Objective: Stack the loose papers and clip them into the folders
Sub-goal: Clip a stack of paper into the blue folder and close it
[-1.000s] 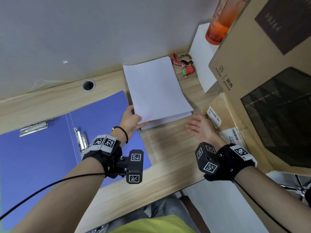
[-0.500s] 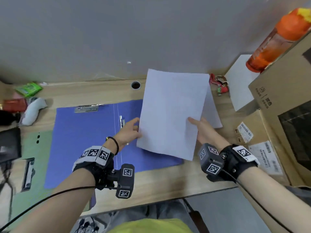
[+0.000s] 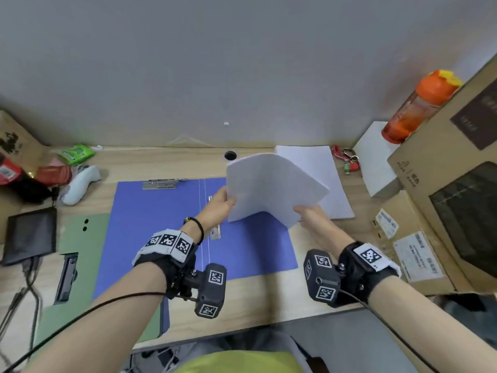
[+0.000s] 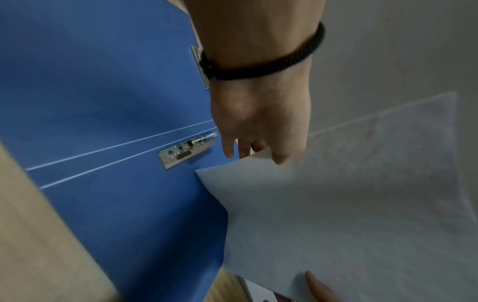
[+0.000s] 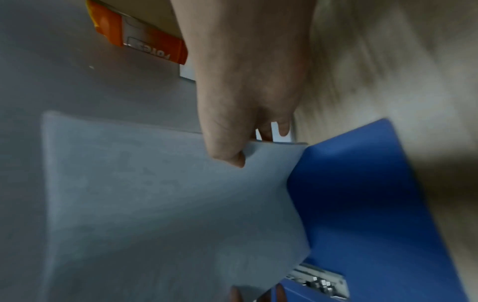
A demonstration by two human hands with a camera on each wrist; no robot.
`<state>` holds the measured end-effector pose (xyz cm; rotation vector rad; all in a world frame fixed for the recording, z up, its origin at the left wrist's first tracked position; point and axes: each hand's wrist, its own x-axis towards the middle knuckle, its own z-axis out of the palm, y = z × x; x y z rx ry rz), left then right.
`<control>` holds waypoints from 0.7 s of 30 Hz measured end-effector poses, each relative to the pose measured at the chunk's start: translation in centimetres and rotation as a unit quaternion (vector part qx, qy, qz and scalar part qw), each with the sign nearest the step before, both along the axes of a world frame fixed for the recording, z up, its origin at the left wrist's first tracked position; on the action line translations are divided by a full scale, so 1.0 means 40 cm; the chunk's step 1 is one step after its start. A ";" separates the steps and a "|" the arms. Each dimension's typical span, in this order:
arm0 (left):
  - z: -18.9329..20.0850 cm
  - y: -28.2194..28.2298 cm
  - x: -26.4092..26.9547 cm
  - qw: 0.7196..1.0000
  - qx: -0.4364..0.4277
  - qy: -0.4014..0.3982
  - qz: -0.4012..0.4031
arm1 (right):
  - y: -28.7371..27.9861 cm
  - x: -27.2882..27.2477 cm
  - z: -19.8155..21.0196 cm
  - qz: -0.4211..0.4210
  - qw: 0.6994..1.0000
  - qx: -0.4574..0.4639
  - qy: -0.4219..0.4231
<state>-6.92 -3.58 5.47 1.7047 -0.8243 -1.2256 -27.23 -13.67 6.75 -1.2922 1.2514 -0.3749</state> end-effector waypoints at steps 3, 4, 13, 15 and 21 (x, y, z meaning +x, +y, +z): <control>-0.014 0.012 -0.005 1.000 0.002 -0.011 -0.008 | 0.026 -0.010 -0.019 -0.001 1.000 -0.014 0.012; -0.016 0.011 0.001 1.000 0.005 -0.017 0.008 | 0.022 -0.007 -0.019 -0.008 1.000 -0.019 0.021; -0.055 0.021 0.059 0.992 0.106 0.038 0.055 | 0.005 0.004 -0.041 0.067 0.996 0.040 0.044; -0.074 0.024 0.060 0.989 0.125 0.056 0.050 | -0.003 0.000 -0.073 0.064 0.995 0.032 0.064; -0.112 0.028 0.085 0.966 0.168 0.094 0.174 | -0.037 -0.010 -0.146 0.047 0.986 0.062 0.146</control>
